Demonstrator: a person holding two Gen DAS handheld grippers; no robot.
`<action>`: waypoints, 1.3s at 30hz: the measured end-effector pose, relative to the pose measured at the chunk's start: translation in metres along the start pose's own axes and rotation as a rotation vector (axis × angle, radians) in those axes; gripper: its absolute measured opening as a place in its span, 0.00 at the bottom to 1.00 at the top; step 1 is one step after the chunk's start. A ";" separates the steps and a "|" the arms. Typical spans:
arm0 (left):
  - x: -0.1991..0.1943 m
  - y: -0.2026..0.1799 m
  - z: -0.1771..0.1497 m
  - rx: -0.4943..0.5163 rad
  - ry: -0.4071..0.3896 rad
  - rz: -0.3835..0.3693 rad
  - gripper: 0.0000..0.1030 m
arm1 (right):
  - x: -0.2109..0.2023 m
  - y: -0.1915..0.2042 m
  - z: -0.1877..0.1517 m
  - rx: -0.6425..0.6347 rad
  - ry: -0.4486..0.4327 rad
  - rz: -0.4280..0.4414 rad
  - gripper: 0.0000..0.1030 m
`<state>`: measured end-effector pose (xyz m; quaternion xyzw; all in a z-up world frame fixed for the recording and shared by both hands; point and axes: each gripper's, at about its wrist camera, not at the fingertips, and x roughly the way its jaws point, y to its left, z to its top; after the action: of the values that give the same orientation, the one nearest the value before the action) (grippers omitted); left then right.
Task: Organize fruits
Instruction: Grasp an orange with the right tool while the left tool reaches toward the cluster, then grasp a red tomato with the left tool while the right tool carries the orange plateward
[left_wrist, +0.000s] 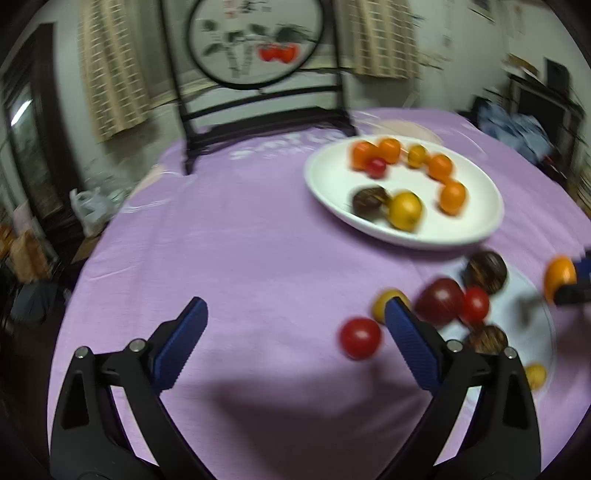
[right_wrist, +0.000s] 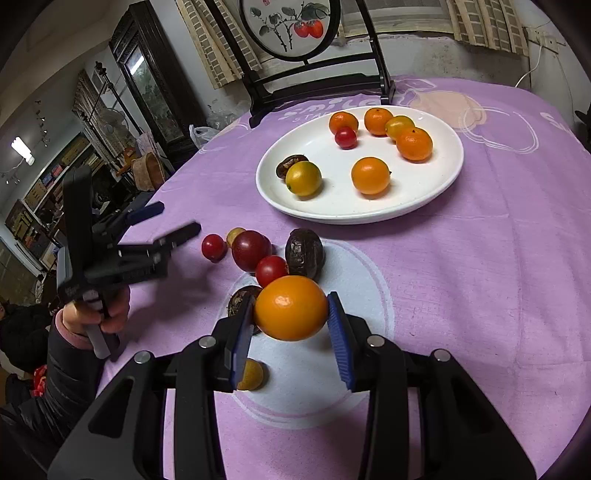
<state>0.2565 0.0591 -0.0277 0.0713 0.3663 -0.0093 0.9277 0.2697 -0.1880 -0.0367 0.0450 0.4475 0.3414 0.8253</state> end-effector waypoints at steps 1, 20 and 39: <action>0.001 -0.005 -0.003 0.029 0.004 -0.017 0.89 | -0.001 0.001 0.000 -0.002 0.000 0.003 0.39; 0.027 -0.034 -0.017 0.157 0.105 -0.085 0.36 | -0.004 0.006 -0.004 -0.004 -0.002 -0.010 0.39; -0.025 -0.042 0.045 -0.034 -0.116 -0.223 0.29 | -0.014 0.010 0.028 -0.047 -0.271 0.074 0.39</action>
<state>0.2660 0.0108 0.0165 0.0136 0.3179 -0.1104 0.9416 0.2809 -0.1825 -0.0059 0.0878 0.3218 0.3726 0.8660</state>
